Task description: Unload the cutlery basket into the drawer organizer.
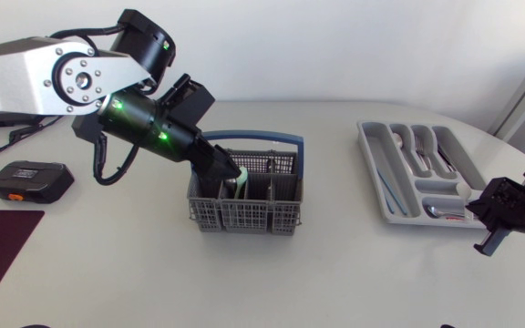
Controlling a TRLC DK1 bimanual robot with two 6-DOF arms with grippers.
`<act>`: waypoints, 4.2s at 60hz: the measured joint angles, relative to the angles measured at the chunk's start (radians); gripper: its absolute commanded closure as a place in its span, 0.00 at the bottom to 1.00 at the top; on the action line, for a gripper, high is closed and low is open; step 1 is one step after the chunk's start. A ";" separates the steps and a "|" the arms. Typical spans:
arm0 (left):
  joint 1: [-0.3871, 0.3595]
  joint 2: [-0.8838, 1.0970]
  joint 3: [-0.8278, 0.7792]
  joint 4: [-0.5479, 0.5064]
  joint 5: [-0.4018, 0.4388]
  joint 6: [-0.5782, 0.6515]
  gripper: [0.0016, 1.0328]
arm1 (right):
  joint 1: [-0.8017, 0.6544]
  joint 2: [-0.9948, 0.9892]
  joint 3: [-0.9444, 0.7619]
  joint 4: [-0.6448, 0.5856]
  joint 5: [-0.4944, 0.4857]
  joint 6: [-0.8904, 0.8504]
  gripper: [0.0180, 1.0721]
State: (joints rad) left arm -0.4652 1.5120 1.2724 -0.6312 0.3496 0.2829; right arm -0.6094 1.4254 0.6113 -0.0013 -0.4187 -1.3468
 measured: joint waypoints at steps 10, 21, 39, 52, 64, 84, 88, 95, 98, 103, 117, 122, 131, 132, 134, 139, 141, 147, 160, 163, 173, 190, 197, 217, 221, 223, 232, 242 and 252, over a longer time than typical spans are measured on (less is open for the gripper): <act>-0.018 0.000 -0.002 0.000 -0.019 0.003 0.24 | -0.033 0.109 0.015 0.114 0.029 -0.031 0.95; -0.029 0.000 -0.004 0.000 -0.040 0.003 0.24 | -0.052 0.205 0.018 0.246 0.089 -0.077 0.94; -0.029 0.000 -0.024 -0.008 -0.057 0.003 0.24 | -0.053 0.244 0.005 0.327 0.129 -0.164 0.47; -0.029 -0.010 -0.029 -0.008 -0.064 0.003 0.24 | -0.058 0.206 -0.011 0.327 0.127 -0.169 0.19; -0.029 -0.017 -0.038 -0.008 -0.070 0.006 0.24 | -0.085 0.087 -0.011 0.199 0.082 -0.139 0.17; -0.029 -0.019 -0.110 0.079 -0.071 -0.007 0.24 | 0.002 -0.138 0.004 -0.052 0.053 0.080 0.17; -0.029 -0.019 -0.126 0.122 -0.072 -0.026 0.24 | 0.046 -0.169 0.004 -0.096 0.054 0.132 0.17; -0.042 -0.019 -0.150 0.183 -0.102 -0.058 0.25 | 0.137 -0.202 0.004 -0.151 0.083 0.241 0.17; -0.056 -0.019 -0.158 0.203 -0.121 -0.074 0.26 | 0.182 -0.214 0.004 -0.177 0.091 0.294 0.17; -0.075 -0.019 -0.161 0.214 -0.137 -0.082 0.33 | 0.244 -0.226 0.004 -0.214 0.106 0.368 0.17; -0.086 -0.019 -0.162 0.251 -0.177 -0.109 0.47 | 0.437 -0.242 0.047 -0.292 0.196 0.555 0.17; -0.086 -0.019 -0.163 0.259 -0.180 -0.127 0.48 | 0.506 -0.254 0.066 -0.312 0.235 0.612 0.17; -0.077 0.000 -0.163 0.267 -0.180 -0.156 0.59 | 0.599 -0.257 0.090 -0.322 0.295 0.687 0.17; -0.073 0.005 -0.162 0.267 -0.180 -0.158 0.59 | 0.610 -0.257 0.093 -0.325 0.299 0.695 0.17; -0.069 0.013 -0.162 0.267 -0.180 -0.160 0.59 | 0.625 -0.257 0.098 -0.331 0.309 0.709 0.17; -0.058 0.034 -0.162 0.277 -0.181 -0.165 0.59 | 0.665 -0.257 0.104 -0.338 0.329 0.738 0.17; -0.053 0.042 -0.163 0.294 -0.183 -0.171 0.59 | 0.688 -0.257 0.105 -0.341 0.342 0.753 0.17; -0.047 0.049 -0.163 0.338 -0.183 -0.171 0.59 | 0.723 -0.257 0.106 -0.341 0.366 0.779 0.17; -0.046 0.073 -0.188 0.436 -0.183 -0.171 0.65 | 0.755 -0.257 0.119 -0.359 0.391 0.802 0.17; -0.045 0.084 -0.195 0.457 -0.183 -0.171 0.65 | 0.759 -0.257 0.119 -0.363 0.394 0.805 0.17; -0.035 0.114 -0.221 0.507 -0.179 -0.171 0.65 | 0.772 -0.260 0.119 -0.367 0.396 0.821 0.17; -0.032 0.129 -0.246 0.585 -0.166 -0.172 0.65 | 0.791 -0.262 0.119 -0.366 0.397 0.828 0.17; -0.035 0.146 -0.245 0.609 -0.163 -0.175 0.68 | 0.794 -0.262 0.119 -0.366 0.397 0.831 0.17; -0.039 0.184 -0.238 0.625 -0.133 -0.178 0.91 | 0.794 -0.262 0.118 -0.361 0.397 0.831 0.17; -0.047 0.201 -0.238 0.613 -0.124 -0.179 0.91 | 0.794 -0.263 0.116 -0.358 0.397 0.831 0.17; -0.048 0.209 -0.238 0.610 -0.122 -0.178 0.92 | 0.794 -0.264 0.115 -0.358 0.397 0.831 0.17; -0.048 0.216 -0.238 0.611 -0.111 -0.178 0.94 | 0.794 -0.266 0.112 -0.357 0.398 0.831 0.17; -0.048 0.216 -0.238 0.622 -0.111 -0.178 0.97 | 0.794 -0.266 0.110 -0.354 0.397 0.831 0.17; -0.048 0.215 -0.245 0.645 -0.107 -0.178 0.97 | 0.794 -0.266 0.105 -0.343 0.397 0.830 0.17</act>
State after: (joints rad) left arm -0.5137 1.7271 1.0275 0.0135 0.2428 0.1047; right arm 0.1844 1.1591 0.7158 -0.3443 -0.0212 -0.5163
